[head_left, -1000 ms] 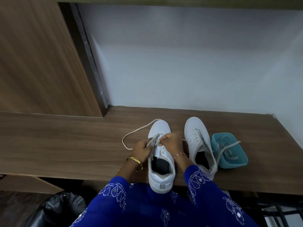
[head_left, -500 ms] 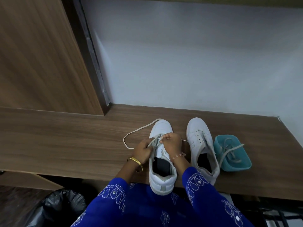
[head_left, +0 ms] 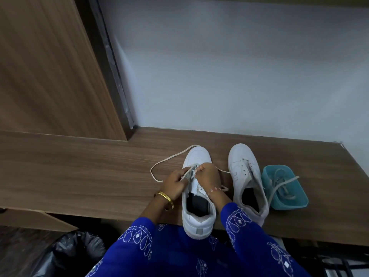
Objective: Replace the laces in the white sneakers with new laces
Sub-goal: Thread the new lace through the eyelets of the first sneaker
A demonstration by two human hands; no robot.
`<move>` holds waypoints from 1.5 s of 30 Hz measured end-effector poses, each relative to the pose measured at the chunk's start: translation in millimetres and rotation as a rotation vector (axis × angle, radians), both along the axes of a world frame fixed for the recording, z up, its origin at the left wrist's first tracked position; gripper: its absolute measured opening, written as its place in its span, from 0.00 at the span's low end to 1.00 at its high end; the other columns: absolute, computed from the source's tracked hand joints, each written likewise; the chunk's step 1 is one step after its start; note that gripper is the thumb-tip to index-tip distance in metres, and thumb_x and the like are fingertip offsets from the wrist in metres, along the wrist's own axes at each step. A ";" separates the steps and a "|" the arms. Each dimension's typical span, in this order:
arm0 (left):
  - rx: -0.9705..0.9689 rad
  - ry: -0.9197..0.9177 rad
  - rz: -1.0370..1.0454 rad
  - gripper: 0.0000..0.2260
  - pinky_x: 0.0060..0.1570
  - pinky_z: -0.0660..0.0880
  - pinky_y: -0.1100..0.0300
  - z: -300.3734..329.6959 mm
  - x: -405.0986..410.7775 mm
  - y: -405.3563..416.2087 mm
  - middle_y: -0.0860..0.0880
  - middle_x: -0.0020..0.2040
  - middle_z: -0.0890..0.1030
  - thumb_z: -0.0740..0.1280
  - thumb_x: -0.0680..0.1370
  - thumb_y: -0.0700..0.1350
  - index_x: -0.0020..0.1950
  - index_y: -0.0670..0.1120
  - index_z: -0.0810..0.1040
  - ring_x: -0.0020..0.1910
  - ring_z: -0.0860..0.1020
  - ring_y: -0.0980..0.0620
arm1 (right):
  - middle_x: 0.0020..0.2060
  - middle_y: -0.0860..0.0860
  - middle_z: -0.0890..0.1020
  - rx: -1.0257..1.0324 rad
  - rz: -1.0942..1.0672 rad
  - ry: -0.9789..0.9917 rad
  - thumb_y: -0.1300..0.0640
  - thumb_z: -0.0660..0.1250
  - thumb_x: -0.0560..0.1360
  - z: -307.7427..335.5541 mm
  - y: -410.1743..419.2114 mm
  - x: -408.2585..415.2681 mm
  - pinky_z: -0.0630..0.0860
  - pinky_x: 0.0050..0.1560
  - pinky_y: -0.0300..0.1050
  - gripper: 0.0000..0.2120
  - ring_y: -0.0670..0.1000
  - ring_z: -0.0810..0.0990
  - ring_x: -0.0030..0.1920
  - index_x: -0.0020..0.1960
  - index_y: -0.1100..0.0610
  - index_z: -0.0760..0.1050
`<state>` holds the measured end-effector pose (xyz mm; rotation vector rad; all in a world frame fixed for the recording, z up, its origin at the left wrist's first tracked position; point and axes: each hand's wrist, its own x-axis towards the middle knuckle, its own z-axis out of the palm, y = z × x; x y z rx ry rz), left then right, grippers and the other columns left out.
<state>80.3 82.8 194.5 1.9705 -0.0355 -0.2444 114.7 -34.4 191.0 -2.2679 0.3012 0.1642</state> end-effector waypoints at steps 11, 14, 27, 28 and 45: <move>0.177 -0.038 -0.046 0.24 0.54 0.65 0.66 -7.4 1.3 2.0 0.45 0.62 0.77 0.54 0.71 0.47 0.67 0.49 0.72 0.60 0.73 0.49 | 0.51 0.59 0.80 -0.227 0.055 -0.037 0.61 0.57 0.79 -0.4 1.3 -4.8 0.71 0.45 0.42 0.10 0.57 0.78 0.52 0.53 0.63 0.75; 0.264 -0.045 -0.062 0.26 0.59 0.67 0.60 -11.6 1.5 2.3 0.44 0.63 0.76 0.53 0.71 0.50 0.68 0.50 0.71 0.62 0.72 0.46 | 0.49 0.59 0.81 -0.196 -0.003 -0.056 0.61 0.58 0.78 -5.2 3.3 -7.8 0.72 0.44 0.42 0.09 0.57 0.79 0.51 0.52 0.63 0.75; 0.499 -0.223 -0.140 0.31 0.55 0.68 0.62 -19.3 -15.7 -0.8 0.50 0.65 0.73 0.48 0.69 0.61 0.70 0.55 0.67 0.60 0.74 0.50 | 0.44 0.63 0.80 -0.121 0.050 -0.059 0.66 0.57 0.76 -18.9 -12.1 -1.1 0.56 0.35 0.38 0.15 0.53 0.70 0.40 0.30 0.59 0.64; 0.484 -0.220 -0.141 0.29 0.55 0.68 0.63 -17.8 -15.9 -0.4 0.49 0.65 0.73 0.51 0.70 0.58 0.70 0.54 0.67 0.61 0.74 0.50 | 0.44 0.64 0.79 -0.140 0.072 -0.062 0.67 0.56 0.75 -19.6 -12.8 0.1 0.55 0.34 0.39 0.18 0.52 0.68 0.39 0.28 0.57 0.61; 0.409 -0.235 -0.126 0.33 0.46 0.70 0.65 -23.9 -16.8 2.0 0.50 0.63 0.75 0.51 0.65 0.64 0.66 0.53 0.73 0.46 0.79 0.51 | 0.28 0.53 0.74 0.395 0.134 0.191 0.70 0.57 0.76 -7.7 -32.1 3.0 0.66 0.20 0.33 0.12 0.40 0.68 0.17 0.38 0.58 0.72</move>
